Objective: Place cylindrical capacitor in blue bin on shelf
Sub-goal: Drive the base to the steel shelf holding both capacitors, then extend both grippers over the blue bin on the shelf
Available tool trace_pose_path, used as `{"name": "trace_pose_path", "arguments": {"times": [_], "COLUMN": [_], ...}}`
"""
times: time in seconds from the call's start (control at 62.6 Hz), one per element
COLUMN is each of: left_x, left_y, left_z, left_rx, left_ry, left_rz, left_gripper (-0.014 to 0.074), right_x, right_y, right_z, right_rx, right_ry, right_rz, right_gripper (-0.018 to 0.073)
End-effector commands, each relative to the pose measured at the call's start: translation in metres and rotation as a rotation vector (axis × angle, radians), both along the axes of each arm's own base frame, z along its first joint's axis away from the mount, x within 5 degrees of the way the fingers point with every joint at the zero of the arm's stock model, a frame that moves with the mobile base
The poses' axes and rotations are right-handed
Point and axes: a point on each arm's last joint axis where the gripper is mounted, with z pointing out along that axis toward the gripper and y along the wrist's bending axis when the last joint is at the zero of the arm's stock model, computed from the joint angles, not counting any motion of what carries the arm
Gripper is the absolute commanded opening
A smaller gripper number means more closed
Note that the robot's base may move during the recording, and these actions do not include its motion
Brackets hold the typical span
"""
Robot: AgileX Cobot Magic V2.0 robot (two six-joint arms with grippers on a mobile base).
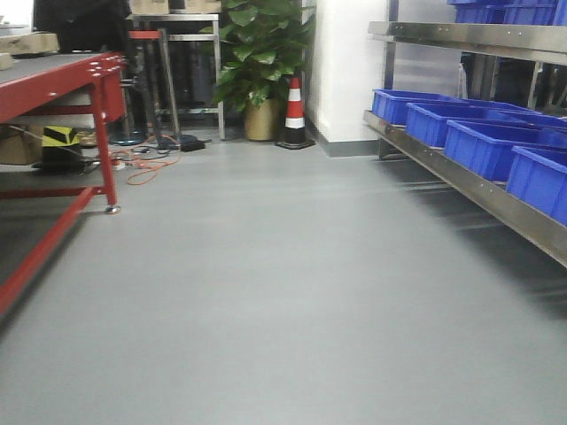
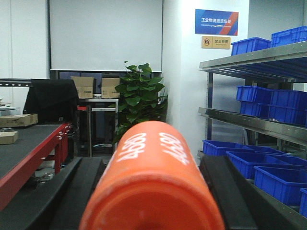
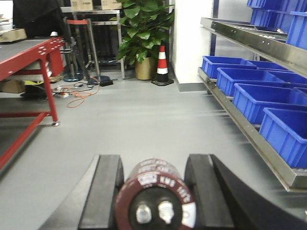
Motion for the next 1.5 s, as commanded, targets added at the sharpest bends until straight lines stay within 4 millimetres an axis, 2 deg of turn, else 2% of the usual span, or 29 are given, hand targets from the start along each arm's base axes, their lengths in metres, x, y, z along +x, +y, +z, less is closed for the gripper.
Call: {"name": "trace_pose_path", "arguments": {"times": [0.0, 1.485], "left_x": [-0.0024, -0.0024], "left_y": [-0.0006, -0.0006], "left_z": [0.0032, 0.0032], "left_rx": [0.001, 0.001], "left_ry": [-0.034, -0.034], "left_rz": [-0.009, -0.009], "left_gripper": [-0.0111, -0.0111], "right_x": [-0.0005, -0.0005], "right_y": [-0.0009, -0.0009], "right_z": [0.0034, 0.0034], "right_rx": [-0.002, -0.002], "right_ry": [-0.036, -0.036], "right_rz": [-0.008, -0.008], "right_gripper": [-0.0168, -0.0168]}}
